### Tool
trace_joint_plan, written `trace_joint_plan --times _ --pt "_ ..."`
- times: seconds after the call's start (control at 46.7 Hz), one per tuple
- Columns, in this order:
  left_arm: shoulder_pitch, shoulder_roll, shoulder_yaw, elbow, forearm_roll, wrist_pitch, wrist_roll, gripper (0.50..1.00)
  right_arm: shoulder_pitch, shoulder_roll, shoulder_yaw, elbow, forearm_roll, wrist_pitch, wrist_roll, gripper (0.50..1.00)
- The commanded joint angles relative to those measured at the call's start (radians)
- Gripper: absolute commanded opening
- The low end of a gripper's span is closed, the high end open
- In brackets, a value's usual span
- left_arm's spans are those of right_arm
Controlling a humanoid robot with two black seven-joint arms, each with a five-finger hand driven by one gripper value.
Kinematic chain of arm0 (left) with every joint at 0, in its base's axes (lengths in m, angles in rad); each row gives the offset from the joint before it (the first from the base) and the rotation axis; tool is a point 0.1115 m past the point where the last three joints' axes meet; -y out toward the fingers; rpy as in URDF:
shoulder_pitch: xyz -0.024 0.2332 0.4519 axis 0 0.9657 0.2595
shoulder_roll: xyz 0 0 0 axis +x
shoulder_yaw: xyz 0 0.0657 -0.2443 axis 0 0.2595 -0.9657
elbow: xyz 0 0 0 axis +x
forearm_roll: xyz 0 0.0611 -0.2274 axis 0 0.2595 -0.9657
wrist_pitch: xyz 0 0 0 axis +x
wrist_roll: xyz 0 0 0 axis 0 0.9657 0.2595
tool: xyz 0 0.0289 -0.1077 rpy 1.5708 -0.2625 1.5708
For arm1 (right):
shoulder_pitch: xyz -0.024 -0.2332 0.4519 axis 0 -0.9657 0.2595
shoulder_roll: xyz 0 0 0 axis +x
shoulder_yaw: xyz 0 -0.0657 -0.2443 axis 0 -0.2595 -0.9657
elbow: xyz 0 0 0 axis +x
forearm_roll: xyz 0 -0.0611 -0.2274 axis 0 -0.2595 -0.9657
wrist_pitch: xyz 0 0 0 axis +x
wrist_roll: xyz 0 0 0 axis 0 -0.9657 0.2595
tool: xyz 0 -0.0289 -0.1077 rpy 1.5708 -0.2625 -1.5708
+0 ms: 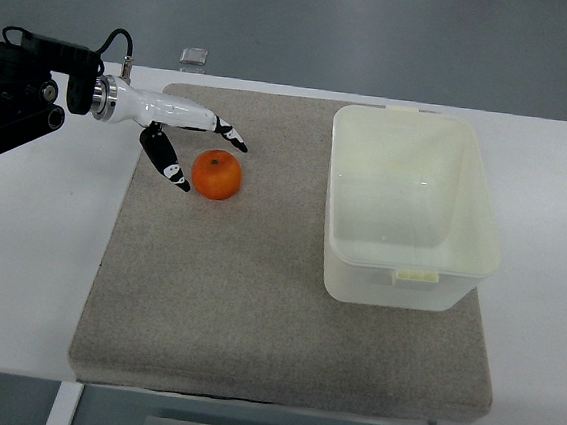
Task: Put orange in box with left hand
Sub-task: 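Lower the left hand around the orange, thumb on its near side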
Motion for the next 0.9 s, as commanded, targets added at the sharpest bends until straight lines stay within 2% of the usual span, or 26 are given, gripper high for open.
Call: trace_joint_plan --times 0.0,0.878 --pt "0.007 0.000 0.000 0.003 -0.004 0.002 -0.001 0.975 0.000 0.000 0.000 0.000 0.001 0.000 0.000 0.926" --pt "0.042 -0.023 0.002 0.003 0.019 0.002 -0.020 0.969 0.000 0.000 0.000 0.000 0.001 0.000 0.000 0.926"
